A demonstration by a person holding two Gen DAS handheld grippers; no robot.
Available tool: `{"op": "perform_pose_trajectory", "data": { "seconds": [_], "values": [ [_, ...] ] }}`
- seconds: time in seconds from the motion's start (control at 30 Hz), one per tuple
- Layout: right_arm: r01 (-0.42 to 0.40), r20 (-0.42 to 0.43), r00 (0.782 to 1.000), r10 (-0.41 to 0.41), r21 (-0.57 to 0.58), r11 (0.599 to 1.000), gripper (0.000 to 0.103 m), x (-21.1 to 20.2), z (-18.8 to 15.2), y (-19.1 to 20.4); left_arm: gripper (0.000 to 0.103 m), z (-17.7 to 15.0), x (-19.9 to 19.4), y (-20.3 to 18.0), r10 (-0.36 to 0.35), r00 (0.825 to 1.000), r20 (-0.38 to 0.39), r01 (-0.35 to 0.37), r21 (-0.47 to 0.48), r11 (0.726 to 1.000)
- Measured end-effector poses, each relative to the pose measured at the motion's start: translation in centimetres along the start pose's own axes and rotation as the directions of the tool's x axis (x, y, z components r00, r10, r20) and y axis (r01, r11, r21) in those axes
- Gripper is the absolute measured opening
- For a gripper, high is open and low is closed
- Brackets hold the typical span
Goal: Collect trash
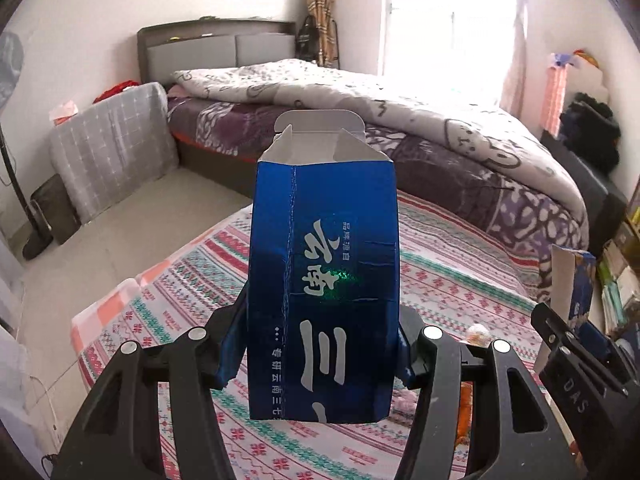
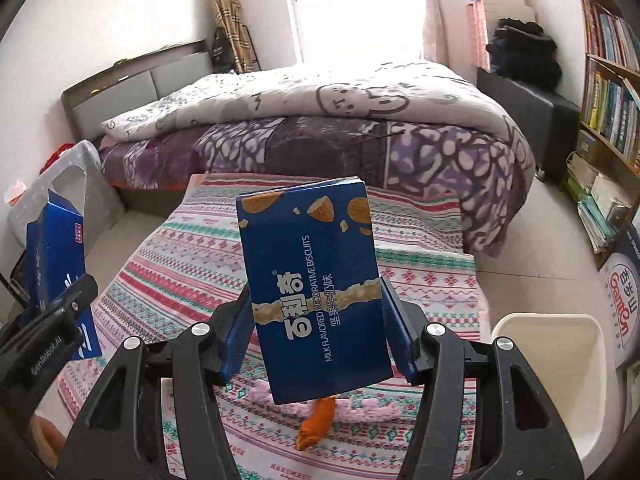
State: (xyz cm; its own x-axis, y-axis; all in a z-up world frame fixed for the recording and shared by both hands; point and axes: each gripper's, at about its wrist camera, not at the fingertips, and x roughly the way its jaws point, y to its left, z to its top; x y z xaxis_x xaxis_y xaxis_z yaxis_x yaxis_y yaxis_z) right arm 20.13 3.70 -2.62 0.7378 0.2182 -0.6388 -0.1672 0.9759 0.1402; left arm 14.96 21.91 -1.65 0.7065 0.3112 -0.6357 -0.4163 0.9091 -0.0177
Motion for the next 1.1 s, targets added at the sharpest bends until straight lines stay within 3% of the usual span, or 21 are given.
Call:
{"op": "perform_pose_trajectory", "data": {
  "seconds": [0.47,1.1],
  "values": [
    [0.056,0.007,0.998,-0.056,0.029,0.998,0.055,-1.1,0.1,-3.7,0.057,-0.7,-0.7,-4.7,-0.068,0.998,-0.003,0.068,0.057,0.996],
    [0.159,0.007,0.987,-0.161,0.120,0.980,0.056,-3.6,-0.2,-11.6,0.057,-2.2,-2.4,-12.0,-0.161,0.987,-0.003,0.159,0.157,0.975]
  ]
}}
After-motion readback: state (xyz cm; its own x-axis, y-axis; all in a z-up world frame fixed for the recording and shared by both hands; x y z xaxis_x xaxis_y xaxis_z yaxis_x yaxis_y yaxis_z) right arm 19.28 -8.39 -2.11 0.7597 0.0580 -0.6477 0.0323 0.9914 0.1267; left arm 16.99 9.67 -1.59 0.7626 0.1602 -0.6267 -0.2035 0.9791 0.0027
